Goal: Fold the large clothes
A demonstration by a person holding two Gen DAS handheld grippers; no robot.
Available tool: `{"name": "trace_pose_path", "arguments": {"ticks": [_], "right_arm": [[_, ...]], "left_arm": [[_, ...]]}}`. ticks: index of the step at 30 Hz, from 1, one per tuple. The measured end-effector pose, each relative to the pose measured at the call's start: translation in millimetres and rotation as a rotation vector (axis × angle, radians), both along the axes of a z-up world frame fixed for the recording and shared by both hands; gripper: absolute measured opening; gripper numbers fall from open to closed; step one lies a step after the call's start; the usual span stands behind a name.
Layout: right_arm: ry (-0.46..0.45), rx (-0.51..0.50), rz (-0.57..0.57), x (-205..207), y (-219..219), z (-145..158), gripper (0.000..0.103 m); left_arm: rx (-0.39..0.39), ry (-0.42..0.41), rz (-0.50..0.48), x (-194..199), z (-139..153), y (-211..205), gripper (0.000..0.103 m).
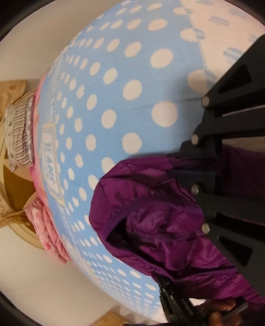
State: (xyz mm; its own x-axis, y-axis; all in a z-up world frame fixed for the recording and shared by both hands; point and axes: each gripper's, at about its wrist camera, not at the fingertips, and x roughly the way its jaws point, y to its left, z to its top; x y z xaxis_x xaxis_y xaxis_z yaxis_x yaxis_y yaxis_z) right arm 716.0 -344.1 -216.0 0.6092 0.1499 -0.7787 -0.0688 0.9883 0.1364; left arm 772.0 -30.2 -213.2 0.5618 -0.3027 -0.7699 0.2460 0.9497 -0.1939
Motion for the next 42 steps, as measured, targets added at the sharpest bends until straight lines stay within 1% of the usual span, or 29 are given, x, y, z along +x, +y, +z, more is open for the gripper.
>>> {"name": "trace_pose_path", "arguments": {"ticks": [3,6,8,11,12,13,14,15,16,17,18,21,24,25,27,28,29,30,31,32,33,34,36,39,40,42], "right_arm": [[-0.061,0.011,0.012,-28,-2,22,0.008],[-0.116,-0.007,0.029,-53,-1,40,0.008],[-0.167,-0.032,0.035,-75,0,52,0.008],[-0.240,-0.065,0.048,-99,6,61,0.008],[-0.281,-0.090,0.051,-111,8,64,0.008],[-0.309,-0.104,0.058,-121,9,64,0.008],[-0.334,-0.115,0.067,-130,10,64,0.008],[-0.367,-0.130,0.076,-140,12,64,0.008],[-0.400,-0.140,0.090,-150,13,63,0.008],[-0.412,-0.141,0.104,-152,15,61,0.008],[-0.414,-0.135,0.122,-159,15,58,0.008],[-0.397,-0.134,0.178,-182,10,50,0.008],[-0.358,-0.160,0.217,-198,1,45,0.008],[-0.339,-0.153,0.231,-206,-6,44,0.008],[-0.283,-0.127,0.268,-214,-14,42,0.009],[-0.260,-0.135,0.278,-220,-17,41,0.013],[-0.250,-0.145,0.280,-225,-20,40,0.021],[-0.239,-0.155,0.279,-229,-24,39,0.025],[-0.228,-0.160,0.275,-234,-27,38,0.031],[-0.219,-0.158,0.268,-237,-30,39,0.038],[-0.206,-0.141,0.246,-238,-33,42,0.042],[-0.201,-0.127,0.228,-239,-34,45,0.047],[-0.202,-0.118,0.183,-239,-28,57,0.047],[-0.212,-0.064,0.165,-244,-9,72,0.047],[-0.205,-0.052,0.157,-242,-2,75,0.047],[-0.165,0.007,0.155,-234,15,74,0.047]], "left_arm": [[-0.022,-0.029,-0.024,-16,20,1,0.001],[-0.006,-0.070,-0.037,-32,38,-2,0.001],[-0.006,-0.109,-0.040,-45,51,-1,0.001],[-0.006,-0.188,-0.051,-72,70,2,0.001],[-0.001,-0.248,-0.065,-88,77,2,0.001],[0.006,-0.284,-0.074,-99,81,1,0.001],[0.023,-0.323,-0.080,-110,84,0,0.001],[0.040,-0.392,-0.089,-130,87,-1,0.001],[0.048,-0.427,-0.099,-142,87,-1,0.001],[0.088,-0.474,-0.109,-158,85,-3,0.002],[0.118,-0.504,-0.115,-172,81,-5,0.003],[0.161,-0.508,-0.164,-197,67,-3,0.003],[0.194,-0.472,-0.214,-220,53,1,0.004],[0.202,-0.452,-0.224,-226,49,3,0.005],[0.241,-0.390,-0.227,-232,39,11,0.011],[0.249,-0.368,-0.218,-236,36,15,0.019],[0.246,-0.359,-0.214,-239,33,19,0.035],[0.242,-0.353,-0.208,-243,32,25,0.046],[0.245,-0.364,-0.180,-248,32,32,0.068],[0.236,-0.386,-0.142,-253,35,40,0.081],[0.219,-0.395,-0.127,-259,36,42,0.083],[0.179,-0.390,-0.102,-259,41,49,0.084],[0.142,-0.369,-0.060,-255,48,53,0.084],[0.077,-0.385,0.028,-251,68,47,0.085],[0.061,-0.391,0.036,-250,72,41,0.085],[0.042,-0.383,0.023,-247,76,21,0.085]]}}
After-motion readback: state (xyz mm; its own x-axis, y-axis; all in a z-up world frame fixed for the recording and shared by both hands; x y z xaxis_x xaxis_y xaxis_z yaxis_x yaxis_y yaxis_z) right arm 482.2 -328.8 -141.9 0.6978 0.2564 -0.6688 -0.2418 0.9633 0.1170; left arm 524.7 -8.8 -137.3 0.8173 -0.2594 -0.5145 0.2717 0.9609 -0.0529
